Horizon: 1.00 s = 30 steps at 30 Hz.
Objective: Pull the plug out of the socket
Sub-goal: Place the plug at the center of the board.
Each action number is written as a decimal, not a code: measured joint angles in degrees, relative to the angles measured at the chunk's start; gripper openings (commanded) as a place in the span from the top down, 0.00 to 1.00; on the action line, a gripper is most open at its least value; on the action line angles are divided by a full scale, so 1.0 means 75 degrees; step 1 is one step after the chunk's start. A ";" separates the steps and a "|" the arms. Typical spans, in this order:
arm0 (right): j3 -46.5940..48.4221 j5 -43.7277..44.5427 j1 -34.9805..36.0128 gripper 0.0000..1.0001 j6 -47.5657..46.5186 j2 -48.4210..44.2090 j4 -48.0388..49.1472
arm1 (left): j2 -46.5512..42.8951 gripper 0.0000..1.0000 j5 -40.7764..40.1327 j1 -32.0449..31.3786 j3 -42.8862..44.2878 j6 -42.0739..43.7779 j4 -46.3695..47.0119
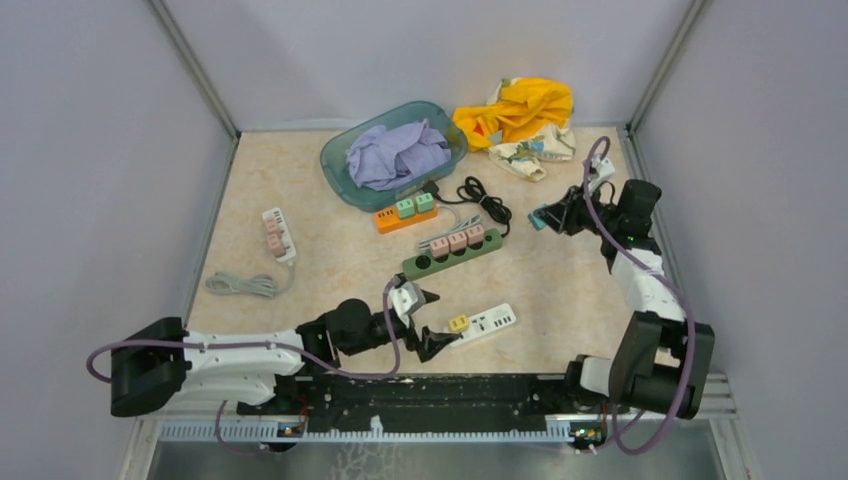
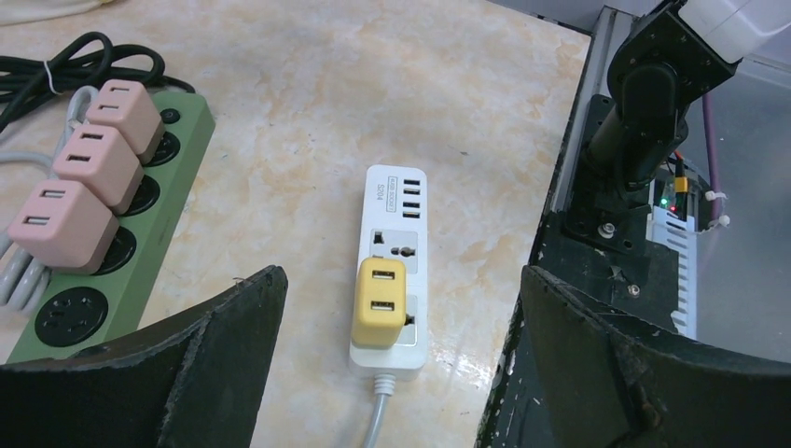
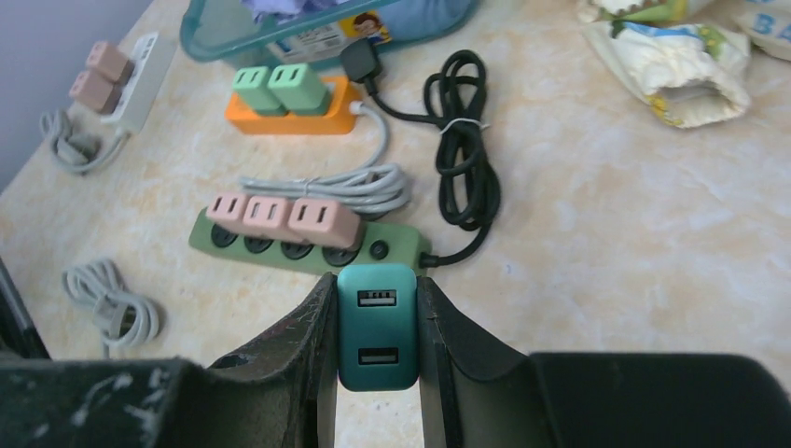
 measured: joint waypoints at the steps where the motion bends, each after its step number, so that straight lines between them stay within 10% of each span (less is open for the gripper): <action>1: 0.0000 0.0050 -0.0093 1.00 0.0242 0.0125 0.0233 | -0.0111 0.00 -0.0041 0.0003 -0.0070 -0.0058 -0.0023; 30: 0.1545 0.1224 -0.0533 0.92 0.2702 0.4211 0.2101 | -0.0871 0.00 -0.0629 0.0047 -0.0944 -0.0635 -0.0192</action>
